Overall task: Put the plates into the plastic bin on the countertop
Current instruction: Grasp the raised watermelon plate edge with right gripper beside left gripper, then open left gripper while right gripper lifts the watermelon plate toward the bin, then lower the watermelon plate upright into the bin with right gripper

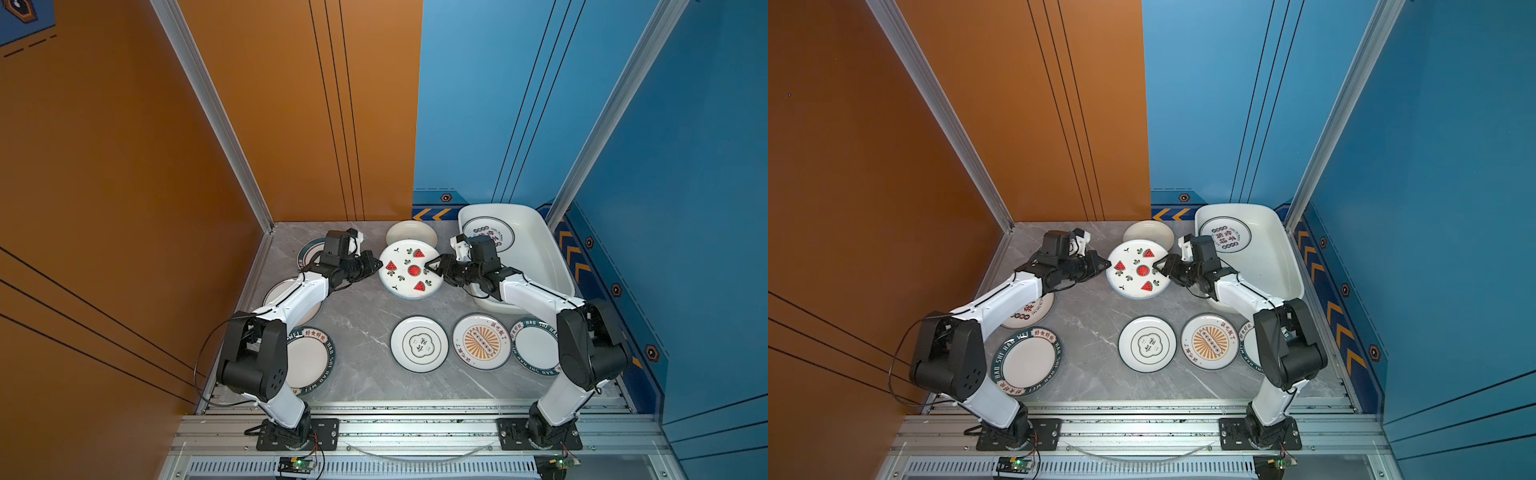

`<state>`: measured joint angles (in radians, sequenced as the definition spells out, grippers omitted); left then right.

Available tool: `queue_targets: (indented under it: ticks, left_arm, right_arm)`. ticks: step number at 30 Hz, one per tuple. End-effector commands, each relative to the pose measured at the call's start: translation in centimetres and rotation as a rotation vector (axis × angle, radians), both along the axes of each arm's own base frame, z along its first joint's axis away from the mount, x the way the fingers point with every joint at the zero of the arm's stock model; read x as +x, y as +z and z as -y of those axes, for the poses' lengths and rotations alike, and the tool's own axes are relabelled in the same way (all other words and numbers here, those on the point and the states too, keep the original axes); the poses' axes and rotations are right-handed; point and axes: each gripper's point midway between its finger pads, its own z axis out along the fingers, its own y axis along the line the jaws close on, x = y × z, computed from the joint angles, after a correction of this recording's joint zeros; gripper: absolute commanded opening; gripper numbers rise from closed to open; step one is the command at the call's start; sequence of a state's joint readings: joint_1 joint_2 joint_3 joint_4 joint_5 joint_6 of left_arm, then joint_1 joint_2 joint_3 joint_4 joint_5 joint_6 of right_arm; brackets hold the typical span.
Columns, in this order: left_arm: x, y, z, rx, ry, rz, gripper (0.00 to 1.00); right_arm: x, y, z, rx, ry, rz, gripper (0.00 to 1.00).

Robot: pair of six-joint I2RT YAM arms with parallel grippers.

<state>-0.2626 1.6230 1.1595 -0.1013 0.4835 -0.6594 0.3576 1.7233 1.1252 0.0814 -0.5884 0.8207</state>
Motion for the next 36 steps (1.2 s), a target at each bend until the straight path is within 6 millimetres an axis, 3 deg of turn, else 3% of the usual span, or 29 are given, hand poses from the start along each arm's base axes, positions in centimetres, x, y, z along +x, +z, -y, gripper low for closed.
queue_targets:
  ticks: [1,11,13,18,22,25,26,32,36]
  left_arm:
    - [-0.1,4.8,1.4,-0.094,-0.055,0.113,0.00]
    - [0.0,4.4,1.5,-0.084,-0.059,0.107,0.01]
    - [0.0,4.1,1.5,-0.077,-0.060,0.104,0.10]
    - [0.0,3.7,1.3,-0.062,-0.055,0.106,0.36]
    - [-0.1,3.3,1.1,-0.037,-0.058,0.107,0.61]
    - [-0.1,3.0,1.2,-0.014,-0.060,0.120,0.85]
    - [0.0,2.9,1.1,-0.006,-0.059,0.122,0.98]
    - [1.8,0.9,1.1,0.035,-0.041,0.092,0.98]
    - [4.2,-1.4,0.8,0.081,-0.002,0.046,0.98]
  right_arm:
    - [0.6,1.8,-1.3,0.074,0.029,0.027,0.40]
    - [1.1,2.1,-2.3,0.185,0.048,-0.002,0.06]
    - [1.4,2.4,-1.9,0.184,0.033,0.003,0.00]
    - [2.5,3.3,0.8,0.097,-0.023,0.024,0.00]
    - [3.8,5.2,5.6,-0.044,-0.106,0.063,0.00]
    - [5.1,7.3,10.0,-0.079,-0.195,0.090,0.00]
    - [5.5,8.0,11.7,-0.085,-0.233,0.097,0.00]
    - [7.5,10.7,22.5,-0.165,-0.503,0.124,0.00]
    - [8.7,10.7,29.1,-0.243,-0.680,0.100,0.00]
